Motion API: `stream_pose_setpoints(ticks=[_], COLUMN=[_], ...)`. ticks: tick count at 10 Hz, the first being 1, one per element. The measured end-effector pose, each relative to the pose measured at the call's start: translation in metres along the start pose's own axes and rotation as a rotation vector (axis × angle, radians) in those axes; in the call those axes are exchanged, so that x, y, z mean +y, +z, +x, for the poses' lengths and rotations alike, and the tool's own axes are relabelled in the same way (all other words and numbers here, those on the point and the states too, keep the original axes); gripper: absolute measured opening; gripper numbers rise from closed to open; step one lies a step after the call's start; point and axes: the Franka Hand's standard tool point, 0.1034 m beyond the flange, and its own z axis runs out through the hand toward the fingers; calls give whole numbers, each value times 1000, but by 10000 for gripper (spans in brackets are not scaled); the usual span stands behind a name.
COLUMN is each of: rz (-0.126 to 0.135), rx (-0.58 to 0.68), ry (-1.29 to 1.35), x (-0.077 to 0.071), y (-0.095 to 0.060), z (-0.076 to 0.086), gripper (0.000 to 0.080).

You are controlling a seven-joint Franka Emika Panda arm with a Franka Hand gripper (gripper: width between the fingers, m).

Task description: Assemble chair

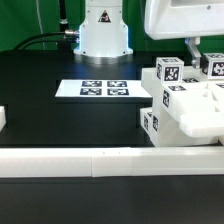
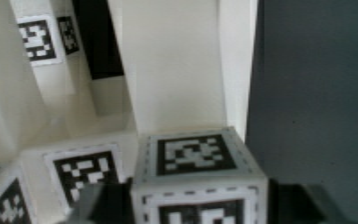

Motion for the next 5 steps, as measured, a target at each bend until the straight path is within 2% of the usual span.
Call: stream_pose_setpoints(ticks=[4, 5], rz=[7, 26], rx=[44, 56], ry=[130, 284], x=[3, 5], y=[-2, -2], z=[-1, -2], gripper=[282, 282])
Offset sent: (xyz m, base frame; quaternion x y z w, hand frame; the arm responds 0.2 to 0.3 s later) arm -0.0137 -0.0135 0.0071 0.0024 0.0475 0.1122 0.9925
